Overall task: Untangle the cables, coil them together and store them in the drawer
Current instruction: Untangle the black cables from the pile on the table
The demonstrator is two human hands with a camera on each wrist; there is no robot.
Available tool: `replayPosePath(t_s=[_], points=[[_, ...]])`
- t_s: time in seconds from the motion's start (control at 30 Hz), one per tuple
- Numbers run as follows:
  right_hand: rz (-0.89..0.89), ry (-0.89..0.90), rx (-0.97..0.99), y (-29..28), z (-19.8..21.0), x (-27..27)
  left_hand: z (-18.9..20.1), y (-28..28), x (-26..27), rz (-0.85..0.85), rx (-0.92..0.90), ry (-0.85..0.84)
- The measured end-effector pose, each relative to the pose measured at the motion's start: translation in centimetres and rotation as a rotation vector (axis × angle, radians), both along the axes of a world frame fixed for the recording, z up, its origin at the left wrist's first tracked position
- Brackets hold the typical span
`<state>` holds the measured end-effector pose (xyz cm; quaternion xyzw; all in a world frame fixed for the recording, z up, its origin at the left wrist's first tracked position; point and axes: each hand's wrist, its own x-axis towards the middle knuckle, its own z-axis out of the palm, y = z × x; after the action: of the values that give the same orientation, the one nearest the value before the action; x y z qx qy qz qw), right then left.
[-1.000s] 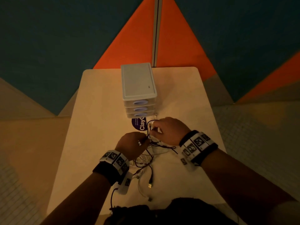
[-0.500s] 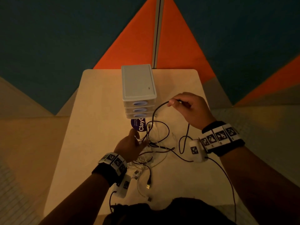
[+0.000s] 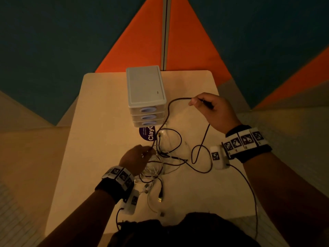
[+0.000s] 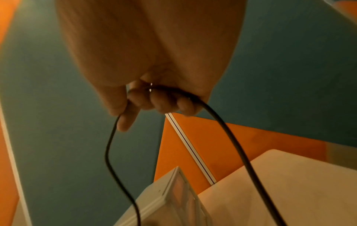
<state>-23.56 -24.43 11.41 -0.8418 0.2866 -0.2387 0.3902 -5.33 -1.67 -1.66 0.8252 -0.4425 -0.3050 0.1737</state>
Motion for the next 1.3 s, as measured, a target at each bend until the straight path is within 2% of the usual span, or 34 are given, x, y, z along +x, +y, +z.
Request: replayPosePath(t_s=[0.13, 0.2, 0.3, 0.4, 0.47, 0.5, 0.57, 0.6, 0.63, 0.7, 0.83, 0.9, 1.03, 1.13, 1.2, 1.3], points=[[0.029, 0.164, 0.059, 0.2, -1.7, -0.6, 1.4, 0.0, 0.7, 0.124, -0.457, -0.063], [0.025, 0.26, 0.053, 0.3, -2.7, -0.8, 2.4, -0.3, 1.3, 0.181, -0.598, -0.005], [-0.076, 0.27, 0.031, -0.6, -4.4, -1.9, 5.1, -0.8, 1.9, 0.306, -0.725, 0.218], [-0.18, 0.27, 0.012, -1.8, -6.8, -3.7, 7.1, -0.9, 2.7, 0.405, -0.853, 0.217], [-0.321, 0.398, 0.084, -2.4, -8.2, -5.4, 7.4, -0.7, 3.3, 0.469, -0.897, 0.221], [-0.388, 0.52, 0.149, -2.7, -8.9, -6.4, 7.5, -0.6, 3.5, 0.504, -0.905, 0.23], [-0.425, 0.783, 0.33, -2.7, -9.9, -8.1, 7.4, -0.4, 3.8, 0.549, -0.9, 0.229], [-0.42, 0.824, 0.457, -2.5, -10.1, -8.7, 7.4, -0.3, 3.8, 0.548, -0.886, 0.227], [-0.425, 0.772, 0.628, -1.9, -9.9, -8.8, 7.3, -0.2, 3.7, 0.533, -0.866, 0.227], [-0.448, 0.529, 0.889, -0.7, -9.1, -8.6, 7.0, -0.3, 3.2, 0.443, -0.812, 0.248], [-0.297, 0.103, 0.911, 0.6, -4.2, -5.5, 6.3, -1.5, 0.9, 0.072, -0.575, 0.236], [-0.17, -0.015, 0.899, 1.0, -1.1, -3.6, 6.4, -2.4, -0.8, -0.06, -0.454, 0.164], [0.08, -0.1, 0.854, 2.7, 3.2, -0.8, 7.0, -4.6, -4.0, -0.141, -0.297, 0.029], [0.215, -0.119, 0.878, 4.0, 4.2, 0.6, 7.2, -5.8, -5.0, -0.188, -0.288, -0.055], [0.276, -0.136, 0.865, 4.5, 4.0, 1.1, 7.4, -6.1, -5.0, -0.172, -0.299, -0.023], [0.216, -0.07, 0.572, 4.3, 2.5, 0.5, 7.3, -5.9, -3.8, -0.006, -0.347, 0.071]])
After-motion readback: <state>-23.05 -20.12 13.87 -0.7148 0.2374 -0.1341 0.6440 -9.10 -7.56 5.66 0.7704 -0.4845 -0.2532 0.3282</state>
